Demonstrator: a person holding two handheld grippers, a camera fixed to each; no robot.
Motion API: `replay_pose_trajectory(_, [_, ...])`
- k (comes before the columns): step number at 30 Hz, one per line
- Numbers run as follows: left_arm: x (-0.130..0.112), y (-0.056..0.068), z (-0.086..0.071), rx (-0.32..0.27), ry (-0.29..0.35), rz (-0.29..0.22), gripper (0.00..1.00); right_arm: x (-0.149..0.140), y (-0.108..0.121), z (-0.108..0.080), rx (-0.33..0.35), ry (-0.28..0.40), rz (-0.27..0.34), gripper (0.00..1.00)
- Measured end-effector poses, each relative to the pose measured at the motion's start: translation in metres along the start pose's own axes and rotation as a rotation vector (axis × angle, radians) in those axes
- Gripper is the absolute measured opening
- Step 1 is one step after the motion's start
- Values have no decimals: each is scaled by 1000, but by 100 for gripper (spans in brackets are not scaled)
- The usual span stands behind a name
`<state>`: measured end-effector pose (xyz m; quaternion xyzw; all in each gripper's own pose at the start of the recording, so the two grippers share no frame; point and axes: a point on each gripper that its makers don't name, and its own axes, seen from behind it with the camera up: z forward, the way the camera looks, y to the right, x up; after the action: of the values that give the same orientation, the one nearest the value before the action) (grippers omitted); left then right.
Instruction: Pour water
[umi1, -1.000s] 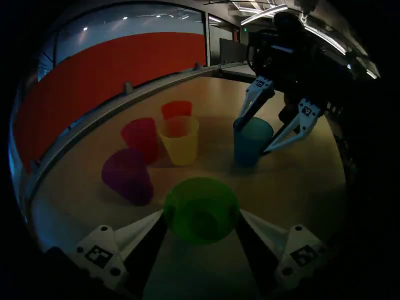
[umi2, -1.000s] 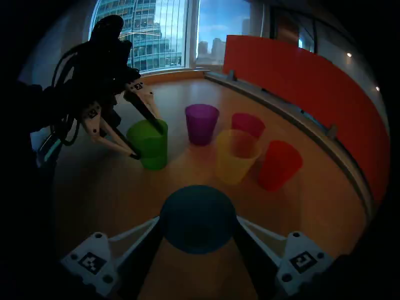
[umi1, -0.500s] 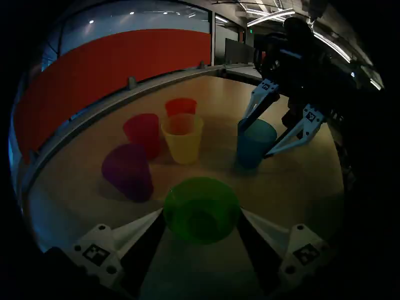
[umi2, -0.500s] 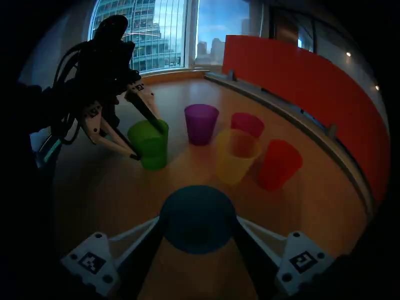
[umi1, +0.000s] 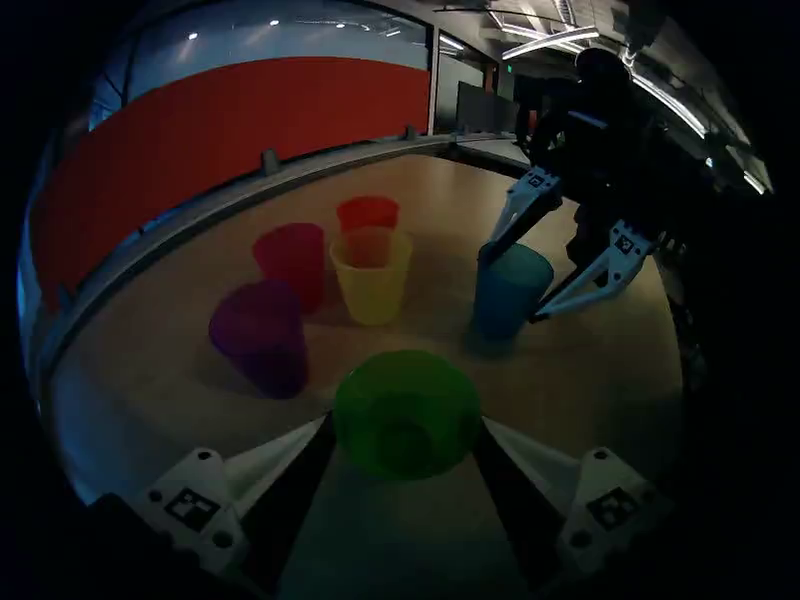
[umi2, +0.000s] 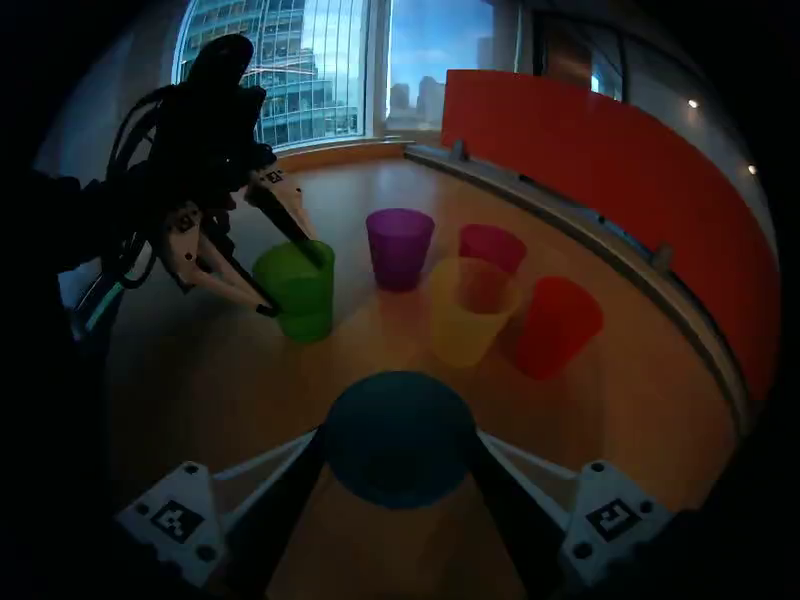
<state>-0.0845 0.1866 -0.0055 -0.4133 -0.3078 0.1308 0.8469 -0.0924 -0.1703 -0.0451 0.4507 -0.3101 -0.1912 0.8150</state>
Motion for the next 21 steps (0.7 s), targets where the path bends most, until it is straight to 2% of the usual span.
replay_pose_trajectory(11, [-9,-4,-11,29,-2,-1,92,-8,2,-11,-29,-1,6,100])
replay_pose_trajectory(21, [-19,-6,-29,62,-2,-8,93,-29,6,-28,-73,-13,35,100])
